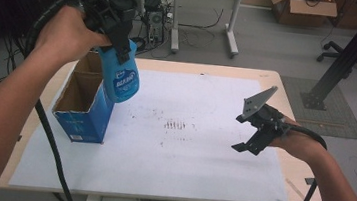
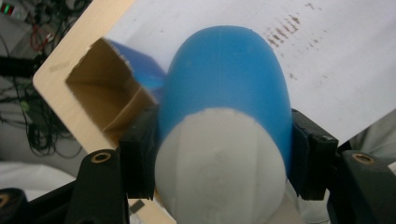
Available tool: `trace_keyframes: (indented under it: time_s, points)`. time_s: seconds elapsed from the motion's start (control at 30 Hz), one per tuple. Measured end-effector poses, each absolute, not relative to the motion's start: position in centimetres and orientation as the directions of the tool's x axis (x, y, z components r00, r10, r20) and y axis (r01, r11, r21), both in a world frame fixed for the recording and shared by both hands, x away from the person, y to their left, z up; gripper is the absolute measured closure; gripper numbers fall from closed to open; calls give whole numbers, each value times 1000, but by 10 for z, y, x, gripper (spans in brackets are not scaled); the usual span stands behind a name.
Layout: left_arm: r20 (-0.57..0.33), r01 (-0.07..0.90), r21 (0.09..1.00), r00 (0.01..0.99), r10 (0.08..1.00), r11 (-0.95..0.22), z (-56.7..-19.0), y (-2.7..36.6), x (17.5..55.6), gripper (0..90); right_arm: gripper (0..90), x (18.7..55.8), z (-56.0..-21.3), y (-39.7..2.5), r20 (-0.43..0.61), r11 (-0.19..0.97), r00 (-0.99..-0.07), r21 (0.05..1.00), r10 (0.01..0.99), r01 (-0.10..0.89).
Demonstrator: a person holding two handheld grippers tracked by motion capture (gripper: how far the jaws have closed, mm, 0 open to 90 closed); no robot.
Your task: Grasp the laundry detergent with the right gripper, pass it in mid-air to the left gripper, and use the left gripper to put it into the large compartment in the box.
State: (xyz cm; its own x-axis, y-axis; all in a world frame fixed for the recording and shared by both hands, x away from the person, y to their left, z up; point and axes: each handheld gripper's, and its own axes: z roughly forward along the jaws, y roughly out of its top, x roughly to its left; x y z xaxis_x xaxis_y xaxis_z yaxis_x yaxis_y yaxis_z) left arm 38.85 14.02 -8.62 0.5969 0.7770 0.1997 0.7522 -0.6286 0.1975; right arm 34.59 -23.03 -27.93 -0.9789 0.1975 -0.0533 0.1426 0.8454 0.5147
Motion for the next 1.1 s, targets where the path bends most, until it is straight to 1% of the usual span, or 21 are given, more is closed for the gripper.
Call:
trace_keyframes:
  time_s: [0.2, 0.33, 0.63, 0.83, 1.1]
  points:
    - [199, 820, 215, 495, 846, -530, -74, 156, 397, 381, 85, 346, -278, -237, -56, 853, -979, 502, 198, 143]
    - [206, 848, 213, 446, 871, -485, -66, 166, 401, 382, 86, 347, -277, -240, -58, 856, -979, 498, 196, 142]
    - [194, 907, 225, 318, 928, -358, -55, 191, 405, 382, 86, 350, -273, -246, -63, 860, -980, 492, 189, 134]
    - [188, 939, 228, 219, 958, -259, -55, 208, 406, 382, 87, 351, -274, -251, -62, 859, -979, 492, 193, 138]
    - [178, 956, 232, 142, 974, -182, -66, 223, 408, 383, 89, 351, -274, -256, -64, 856, -978, 497, 197, 140]
